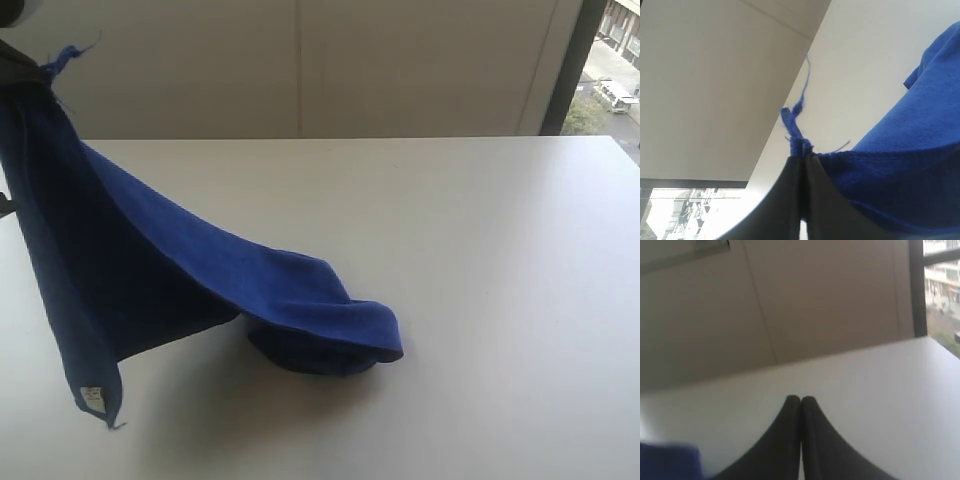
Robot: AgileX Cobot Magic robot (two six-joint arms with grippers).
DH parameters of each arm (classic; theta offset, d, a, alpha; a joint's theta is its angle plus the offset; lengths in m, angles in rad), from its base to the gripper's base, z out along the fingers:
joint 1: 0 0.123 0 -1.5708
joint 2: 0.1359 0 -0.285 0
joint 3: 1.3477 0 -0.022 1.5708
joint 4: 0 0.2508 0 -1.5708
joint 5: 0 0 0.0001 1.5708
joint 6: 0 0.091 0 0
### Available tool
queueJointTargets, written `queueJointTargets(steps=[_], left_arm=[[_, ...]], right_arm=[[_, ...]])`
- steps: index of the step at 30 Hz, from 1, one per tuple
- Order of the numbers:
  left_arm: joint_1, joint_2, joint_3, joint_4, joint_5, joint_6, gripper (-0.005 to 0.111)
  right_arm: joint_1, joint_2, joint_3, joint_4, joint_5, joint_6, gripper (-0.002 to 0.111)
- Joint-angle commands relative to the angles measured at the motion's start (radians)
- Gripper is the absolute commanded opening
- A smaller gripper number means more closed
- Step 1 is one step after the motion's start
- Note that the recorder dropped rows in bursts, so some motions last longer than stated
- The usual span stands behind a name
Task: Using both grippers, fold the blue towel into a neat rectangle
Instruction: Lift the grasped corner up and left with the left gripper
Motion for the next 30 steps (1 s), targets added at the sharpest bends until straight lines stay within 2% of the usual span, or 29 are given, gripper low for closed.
queueJointTargets(steps=[1,5,9,15,20,24,30], left_arm=[[-0.006,-0.012,0.0,0.006,0.007,-0.008,0.0],[-0.006,-0.012,0.0,0.008,0.007,-0.008,0.0],[-0.006,-0.012,0.0,0.008,0.007,-0.008,0.0],[-0.006,-0.012,0.0,0.008,0.007,-0.006,0.0],[-0.006,-0.012,0.0,0.006,0.007,-0.006,0.0],[-0.006,-0.012,0.0,0.003,0.007,-0.006,0.0],[-0.006,-0.012,0.0,0.003,0.007,-0.006,0.0]], right_arm=[[-0.009,-0.006,0.001,0.02,-0.345,0.266,0.0],[-0.009,-0.006,0.001,0.022,-0.536,0.292,0.0],[-0.009,-0.006,0.001,0.022,-0.581,0.292,0.0],[-0.009,-0.006,0.001,-0.138,-0.321,0.32,0.0],[-0.009,0.08,0.001,-0.14,-0.273,0.345,0.0],[-0.009,0.308,-0.08,-0.166,-0.205,0.345,0.0],[0.048,0.71,-0.306,-0.371,-0.034,0.345,0.0]])
